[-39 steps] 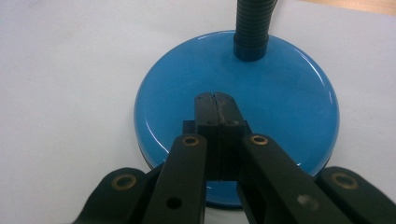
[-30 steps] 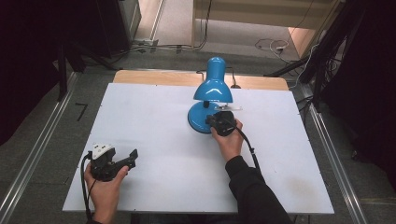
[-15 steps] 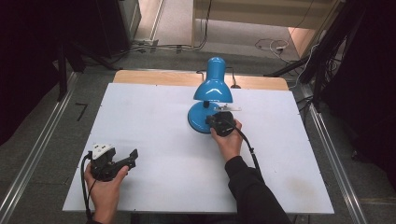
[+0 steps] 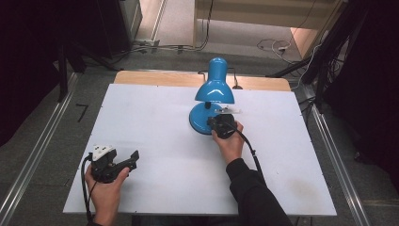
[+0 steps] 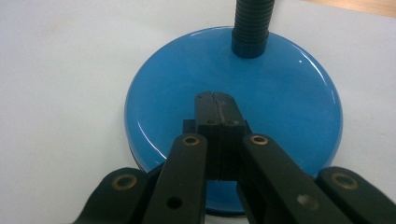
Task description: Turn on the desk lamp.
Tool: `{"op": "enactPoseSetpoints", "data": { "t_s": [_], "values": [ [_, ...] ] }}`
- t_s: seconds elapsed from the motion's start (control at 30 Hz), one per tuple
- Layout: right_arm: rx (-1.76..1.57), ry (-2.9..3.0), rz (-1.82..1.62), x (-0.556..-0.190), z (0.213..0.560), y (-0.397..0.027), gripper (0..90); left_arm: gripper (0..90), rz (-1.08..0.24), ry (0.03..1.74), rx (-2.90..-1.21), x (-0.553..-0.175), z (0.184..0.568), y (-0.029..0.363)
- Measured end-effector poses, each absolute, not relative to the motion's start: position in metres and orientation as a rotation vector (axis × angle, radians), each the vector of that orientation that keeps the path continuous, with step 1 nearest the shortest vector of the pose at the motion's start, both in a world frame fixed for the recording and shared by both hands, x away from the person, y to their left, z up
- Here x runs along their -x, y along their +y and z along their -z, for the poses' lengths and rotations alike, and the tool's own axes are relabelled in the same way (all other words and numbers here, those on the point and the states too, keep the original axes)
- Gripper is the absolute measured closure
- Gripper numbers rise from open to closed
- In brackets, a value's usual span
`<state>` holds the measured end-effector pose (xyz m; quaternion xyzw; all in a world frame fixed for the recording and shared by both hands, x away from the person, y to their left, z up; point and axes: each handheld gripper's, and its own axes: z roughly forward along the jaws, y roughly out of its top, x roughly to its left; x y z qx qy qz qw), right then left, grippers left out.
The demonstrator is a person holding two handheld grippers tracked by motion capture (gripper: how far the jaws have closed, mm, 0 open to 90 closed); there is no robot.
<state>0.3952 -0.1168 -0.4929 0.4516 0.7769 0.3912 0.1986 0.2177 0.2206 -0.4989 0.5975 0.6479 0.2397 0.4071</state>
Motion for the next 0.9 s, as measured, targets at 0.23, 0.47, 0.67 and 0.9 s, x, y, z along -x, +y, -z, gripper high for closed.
{"op": "enactPoseSetpoints", "data": {
  "t_s": [0.23, 0.47, 0.67, 0.9],
  "values": [
    [-1.251, 2.170, -1.086, -0.3943, 0.4932, -0.1161, 88.2, 16.3, -0.605, 1.633, -1.508, -0.2174, 0.4987, 0.2202],
    [-1.241, 2.174, -1.084, -0.3928, 0.4930, -0.1147, 88.2, 16.4, -0.604, 1.632, -1.510, -0.2178, 0.4990, 0.2202],
    [-1.239, 2.172, -1.082, -0.3921, 0.4932, -0.1144, 88.2, 16.4, -0.604, 1.633, -1.509, -0.2175, 0.4990, 0.2203],
    [-1.228, 2.171, -1.077, -0.3911, 0.4932, -0.1136, 88.2, 16.4, -0.604, 1.633, -1.510, -0.2176, 0.4990, 0.2203]
  ]
}}
